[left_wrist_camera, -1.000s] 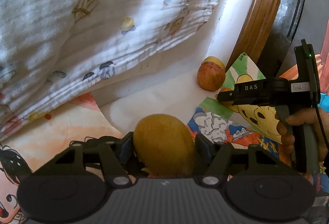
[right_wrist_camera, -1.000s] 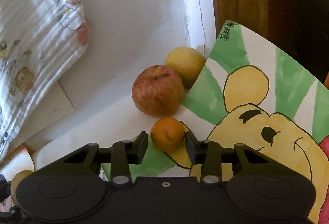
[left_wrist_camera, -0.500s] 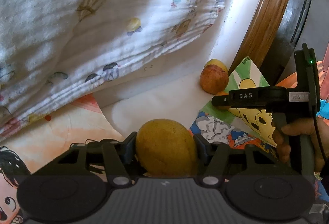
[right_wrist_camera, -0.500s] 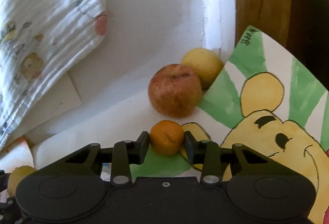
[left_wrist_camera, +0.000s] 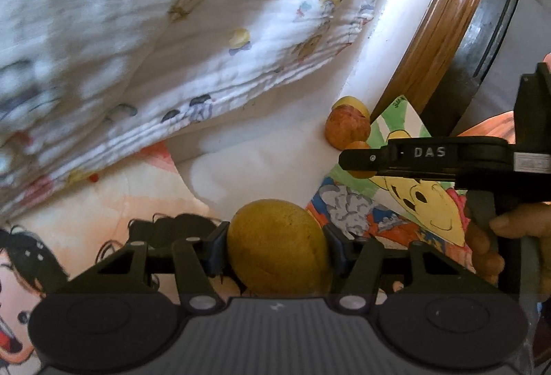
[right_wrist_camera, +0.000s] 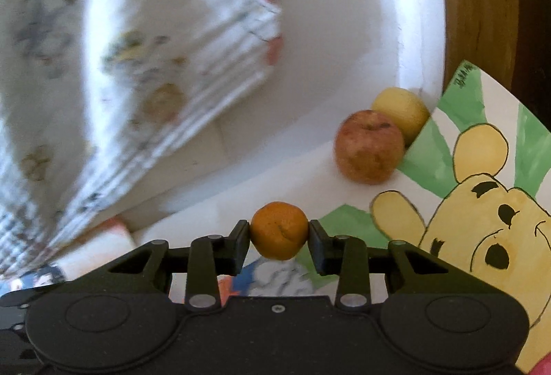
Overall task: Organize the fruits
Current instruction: 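Carry the pear with the left gripper to the tray while the right carries the orange fruit there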
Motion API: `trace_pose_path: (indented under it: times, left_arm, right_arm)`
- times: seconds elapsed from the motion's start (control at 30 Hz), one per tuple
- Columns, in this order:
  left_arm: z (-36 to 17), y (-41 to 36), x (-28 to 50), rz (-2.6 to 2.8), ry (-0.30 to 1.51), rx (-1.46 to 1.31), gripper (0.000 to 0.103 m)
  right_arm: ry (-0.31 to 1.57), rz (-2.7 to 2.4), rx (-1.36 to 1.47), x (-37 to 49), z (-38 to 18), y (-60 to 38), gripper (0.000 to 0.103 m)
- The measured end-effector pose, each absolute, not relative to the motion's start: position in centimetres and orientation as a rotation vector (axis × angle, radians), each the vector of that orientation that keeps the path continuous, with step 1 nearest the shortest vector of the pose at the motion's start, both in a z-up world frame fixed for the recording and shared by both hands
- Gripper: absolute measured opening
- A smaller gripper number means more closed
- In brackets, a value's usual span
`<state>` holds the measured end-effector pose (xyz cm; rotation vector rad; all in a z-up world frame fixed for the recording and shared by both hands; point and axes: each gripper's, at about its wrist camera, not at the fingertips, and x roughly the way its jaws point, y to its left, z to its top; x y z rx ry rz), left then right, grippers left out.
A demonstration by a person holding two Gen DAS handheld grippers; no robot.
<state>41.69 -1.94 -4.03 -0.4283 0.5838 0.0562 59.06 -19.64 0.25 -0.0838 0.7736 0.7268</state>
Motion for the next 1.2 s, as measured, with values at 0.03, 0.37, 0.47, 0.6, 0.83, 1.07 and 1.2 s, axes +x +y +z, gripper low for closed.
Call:
trace_pose_path:
  times: [0.03,0.37,0.47,0.6,0.83,1.07,1.2]
  left_arm:
    - [-4.0,-1.8,41.3,0.051,0.580,-0.436,0.061]
    - [-2.2,-2.3,38.9,0.014,0.564,-0.445,0.061]
    - [-1.7,-2.7,38.2,0.000,0.557,-0.440,0.061]
    - [-1.1,-3.3,37.5,-0.013,0.553,-0.436,0.061]
    - [-0.4,-5.0,36.4,-0.047,0.547,-0.429,0.061]
    - [0.3,-7.5,35.5,-0.110,0.542,-0.388,0.061]
    - [0.6,-9.1,35.2,-0.163,0.546,-0.359,0.061]
  right_arm:
    - [0.773,0.731,-0.085,58.4,0.7,-19.6,0.039]
    - [0.739,0.757,-0.049,52.7,4.1,-20.9,0.039]
    - [0.722,0.740,-0.030,51.2,5.1,-22.0,0.039]
    - [0.700,0.699,0.013,49.4,6.2,-24.0,0.039]
    - [0.605,0.628,0.010,44.6,8.2,-27.4,0.039]
    - [0.538,0.580,0.020,39.5,9.4,-31.7,0.039]
    - [0.539,0.516,0.040,37.2,8.8,-34.3,0.039]
